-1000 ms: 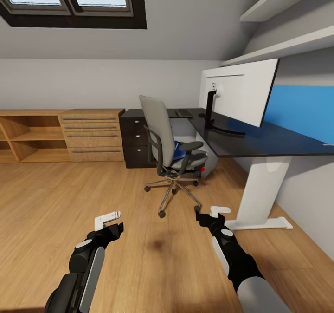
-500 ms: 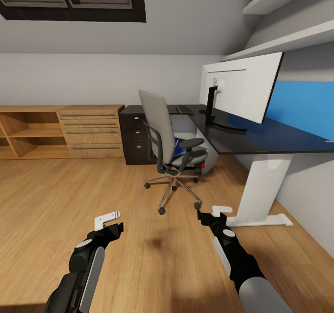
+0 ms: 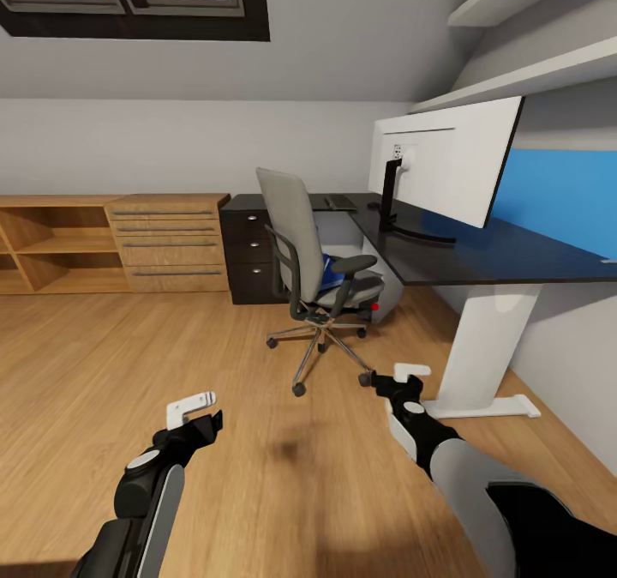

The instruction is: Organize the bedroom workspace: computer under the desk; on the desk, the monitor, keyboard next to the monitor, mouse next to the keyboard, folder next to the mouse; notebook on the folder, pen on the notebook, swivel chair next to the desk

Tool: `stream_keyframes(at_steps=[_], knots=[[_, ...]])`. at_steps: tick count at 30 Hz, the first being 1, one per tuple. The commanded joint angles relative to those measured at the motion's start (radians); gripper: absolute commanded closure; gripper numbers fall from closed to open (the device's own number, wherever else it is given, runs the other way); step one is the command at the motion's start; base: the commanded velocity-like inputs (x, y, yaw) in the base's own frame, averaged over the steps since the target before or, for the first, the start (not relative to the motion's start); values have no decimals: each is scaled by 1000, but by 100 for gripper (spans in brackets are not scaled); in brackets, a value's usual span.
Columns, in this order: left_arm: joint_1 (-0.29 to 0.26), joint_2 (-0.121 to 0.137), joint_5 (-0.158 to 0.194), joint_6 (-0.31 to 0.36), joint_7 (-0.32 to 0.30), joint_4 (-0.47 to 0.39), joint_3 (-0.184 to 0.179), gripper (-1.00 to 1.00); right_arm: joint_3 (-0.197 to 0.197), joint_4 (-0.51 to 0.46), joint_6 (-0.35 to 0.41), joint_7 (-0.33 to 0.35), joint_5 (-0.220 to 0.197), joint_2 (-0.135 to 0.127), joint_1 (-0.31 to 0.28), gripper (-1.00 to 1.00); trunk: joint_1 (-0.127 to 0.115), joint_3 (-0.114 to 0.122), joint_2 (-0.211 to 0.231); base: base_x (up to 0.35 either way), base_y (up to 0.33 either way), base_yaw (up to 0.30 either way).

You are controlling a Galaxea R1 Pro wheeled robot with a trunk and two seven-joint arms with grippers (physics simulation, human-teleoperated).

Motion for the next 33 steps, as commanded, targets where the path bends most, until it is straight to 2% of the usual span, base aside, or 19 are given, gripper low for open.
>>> stream_keyframes(at_steps=[1, 4, 7, 25, 33], knots=[[2, -1, 11, 3, 7, -1, 0, -100, 2, 11, -9, -4, 4, -4, -3, -100, 0, -1, 0, 0, 0, 0], [14, -2, 11, 2, 6, 0, -3, -100, 24, 38, -40, -8, 30, -16, -8, -100, 0, -1, 0, 28, 0, 0], [18, -2, 11, 2, 5, -1, -3, -100, 31, 46, -56, -10, 37, -19, -9, -100, 0, -1, 0, 147, 0, 0], [29, 0, 13, 2, 3, -1, -4, -100, 38, 56, -106, -18, 49, -22, -8, -100, 0, -1, 0, 302, 0, 0], [29, 0, 13, 3, 4, -1, -2, -100, 38, 58, -201, -22, 49, -23, -5, -100, 0, -1, 0, 318, 0, 0]])
